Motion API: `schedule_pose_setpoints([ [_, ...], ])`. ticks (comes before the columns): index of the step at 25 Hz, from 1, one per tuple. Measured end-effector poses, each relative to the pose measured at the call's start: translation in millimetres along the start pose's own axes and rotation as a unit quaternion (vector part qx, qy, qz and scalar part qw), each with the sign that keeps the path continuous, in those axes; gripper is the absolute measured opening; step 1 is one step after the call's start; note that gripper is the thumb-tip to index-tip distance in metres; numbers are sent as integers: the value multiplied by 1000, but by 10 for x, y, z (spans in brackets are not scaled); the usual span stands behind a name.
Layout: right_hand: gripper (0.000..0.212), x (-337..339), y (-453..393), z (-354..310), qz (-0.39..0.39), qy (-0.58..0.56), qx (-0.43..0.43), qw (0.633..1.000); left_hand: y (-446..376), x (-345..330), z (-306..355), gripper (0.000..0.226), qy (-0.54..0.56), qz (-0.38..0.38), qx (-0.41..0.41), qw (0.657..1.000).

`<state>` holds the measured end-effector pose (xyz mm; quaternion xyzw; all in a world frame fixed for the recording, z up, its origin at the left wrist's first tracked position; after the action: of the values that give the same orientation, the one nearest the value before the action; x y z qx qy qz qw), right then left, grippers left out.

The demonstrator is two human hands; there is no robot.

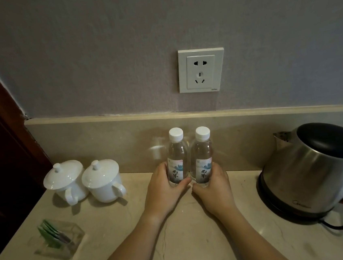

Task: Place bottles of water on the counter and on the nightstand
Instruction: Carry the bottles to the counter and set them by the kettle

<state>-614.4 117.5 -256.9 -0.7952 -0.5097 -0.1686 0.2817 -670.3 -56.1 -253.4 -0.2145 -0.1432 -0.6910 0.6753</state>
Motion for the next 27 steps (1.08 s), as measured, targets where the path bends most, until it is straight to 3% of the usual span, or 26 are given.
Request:
schedule_pose_setpoints([
  [11,48,-22,-33,0,-1,0,19,1000,12,-19,-16,54,-2,4,16,1000],
  [15,79,162,160,-71,20,-4,-33,999,266,122,76,77,1,26,38,999],
  [16,75,284,252,-201,47,-15,-27,998,386,264,150,73,-14,53,29,998],
  [18,47,485,368,-734,80,-56,35,995,586,677,407,50,-51,105,-18,993],
  [21,13,433,346,-1875,22,-67,147,987,795,1565,932,26,-88,174,-90,977],
  [24,16,109,466,-3018,-47,-46,241,968,1106,2689,1251,20,-89,245,-108,959],
  [27,21,-316,870,-3892,-96,-41,313,944,1641,3770,1091,18,-88,306,-99,943],
])
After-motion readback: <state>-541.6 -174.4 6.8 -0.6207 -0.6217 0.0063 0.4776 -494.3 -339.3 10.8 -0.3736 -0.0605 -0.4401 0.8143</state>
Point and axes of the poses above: each hand's wrist, its own y-axis away from the middle knuckle, its own x-axis out of the back of the hand, z = x × y, the point moved 8 cm from there along -y, towards the middle knuckle, and after that the axes turned 10 degrees about x, right-handed, at the moved point
